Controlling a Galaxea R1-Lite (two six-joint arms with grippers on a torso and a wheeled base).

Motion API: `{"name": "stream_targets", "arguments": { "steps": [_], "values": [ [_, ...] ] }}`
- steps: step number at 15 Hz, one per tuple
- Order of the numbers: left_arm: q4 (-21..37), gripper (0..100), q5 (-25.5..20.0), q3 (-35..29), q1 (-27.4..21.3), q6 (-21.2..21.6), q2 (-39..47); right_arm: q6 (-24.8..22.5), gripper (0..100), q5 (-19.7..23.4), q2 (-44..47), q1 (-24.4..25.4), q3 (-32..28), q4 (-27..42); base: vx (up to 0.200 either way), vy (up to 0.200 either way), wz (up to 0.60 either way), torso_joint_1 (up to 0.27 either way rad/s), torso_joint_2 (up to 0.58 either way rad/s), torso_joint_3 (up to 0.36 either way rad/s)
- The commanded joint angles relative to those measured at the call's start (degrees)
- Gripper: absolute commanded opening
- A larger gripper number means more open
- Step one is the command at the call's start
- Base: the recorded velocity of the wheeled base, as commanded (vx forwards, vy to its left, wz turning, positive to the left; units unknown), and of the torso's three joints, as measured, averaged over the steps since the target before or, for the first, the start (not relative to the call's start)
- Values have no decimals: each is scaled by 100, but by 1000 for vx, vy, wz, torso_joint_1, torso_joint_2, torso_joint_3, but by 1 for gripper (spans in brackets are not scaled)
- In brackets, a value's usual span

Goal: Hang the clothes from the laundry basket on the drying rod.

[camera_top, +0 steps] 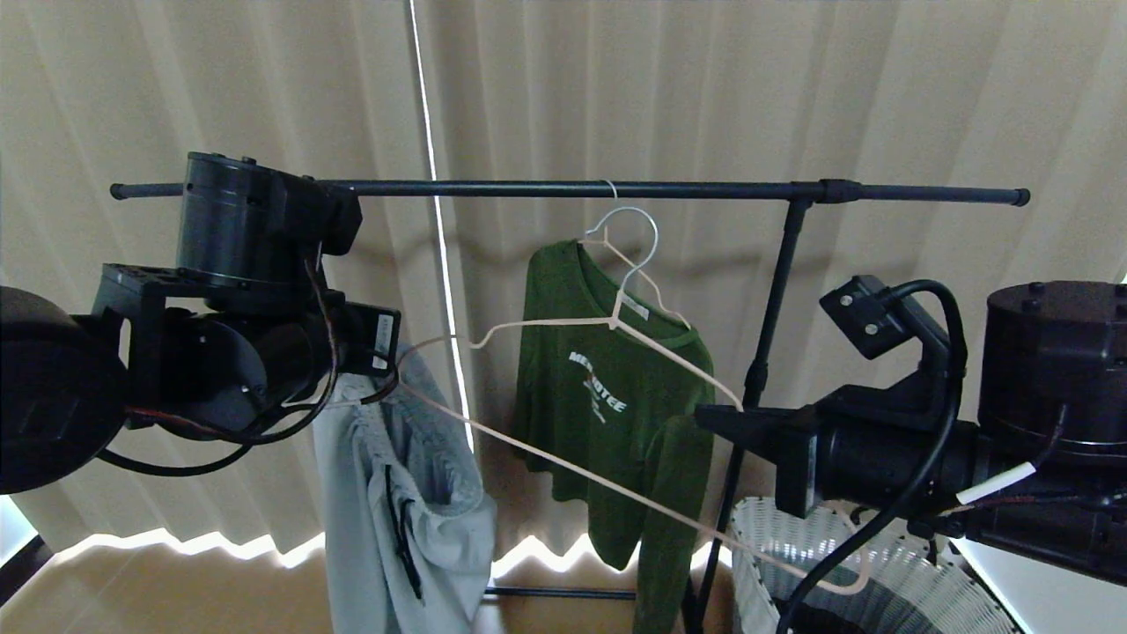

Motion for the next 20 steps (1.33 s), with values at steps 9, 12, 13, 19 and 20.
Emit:
{"name": "stream_targets", "arguments": {
  "steps": [9,12,13,19,20],
  "values": [
    [20,0,4,-439,-10,-364,176,82,0,-60,293,383,222,-873,0,0,0,0,0,0],
    [73,0,4,-447,-10,-355,150,65,0,-289,530,383,195,-847,0,0,0,0,0,0],
    [328,0,4,-474,-10,-338,123,65,0,-385,662,383,160,-829,0,0,0,0,0,0],
    [1400,0,4,-834,-2,-338,44,12,0,-508,1066,164,11,-776,0,0,0,0,0,0],
    [1567,0,4,-896,-2,-338,44,-23,0,-596,1057,120,-60,-530,0,0,0,0,0,0]
  ]
}}
